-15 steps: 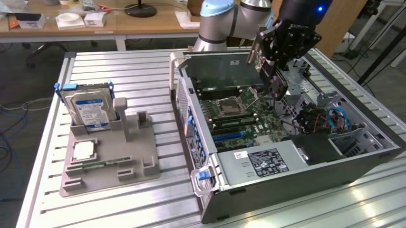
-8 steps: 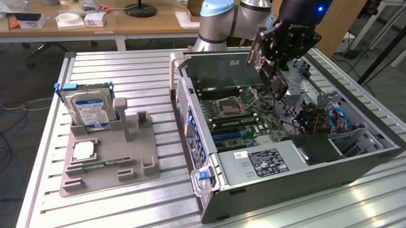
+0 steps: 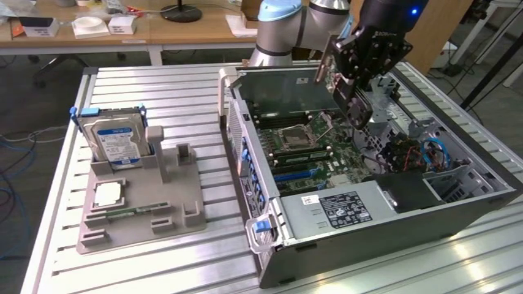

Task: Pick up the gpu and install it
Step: 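Insert the gpu into the slot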

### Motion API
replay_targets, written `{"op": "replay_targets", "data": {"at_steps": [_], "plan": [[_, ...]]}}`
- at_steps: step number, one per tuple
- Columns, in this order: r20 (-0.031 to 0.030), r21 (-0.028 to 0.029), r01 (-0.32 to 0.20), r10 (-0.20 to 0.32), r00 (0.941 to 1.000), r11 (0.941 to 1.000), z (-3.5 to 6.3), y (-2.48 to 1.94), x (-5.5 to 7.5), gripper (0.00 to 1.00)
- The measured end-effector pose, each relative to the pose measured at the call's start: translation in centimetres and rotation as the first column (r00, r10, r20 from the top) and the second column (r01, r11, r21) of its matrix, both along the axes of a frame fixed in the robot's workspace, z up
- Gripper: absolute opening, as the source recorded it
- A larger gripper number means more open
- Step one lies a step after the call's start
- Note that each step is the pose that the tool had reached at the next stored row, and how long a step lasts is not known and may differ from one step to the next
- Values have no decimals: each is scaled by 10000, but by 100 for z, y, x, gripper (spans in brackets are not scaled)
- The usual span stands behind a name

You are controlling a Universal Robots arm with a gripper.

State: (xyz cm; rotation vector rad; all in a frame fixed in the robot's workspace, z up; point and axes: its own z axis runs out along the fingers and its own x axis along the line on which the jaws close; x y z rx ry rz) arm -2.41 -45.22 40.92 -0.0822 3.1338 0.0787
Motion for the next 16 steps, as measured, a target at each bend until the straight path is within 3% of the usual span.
{"op": "replay_targets", "data": {"at_steps": [16], "plan": [[0,0,-987,987,9951,9951,-2,0,0,26]]}}
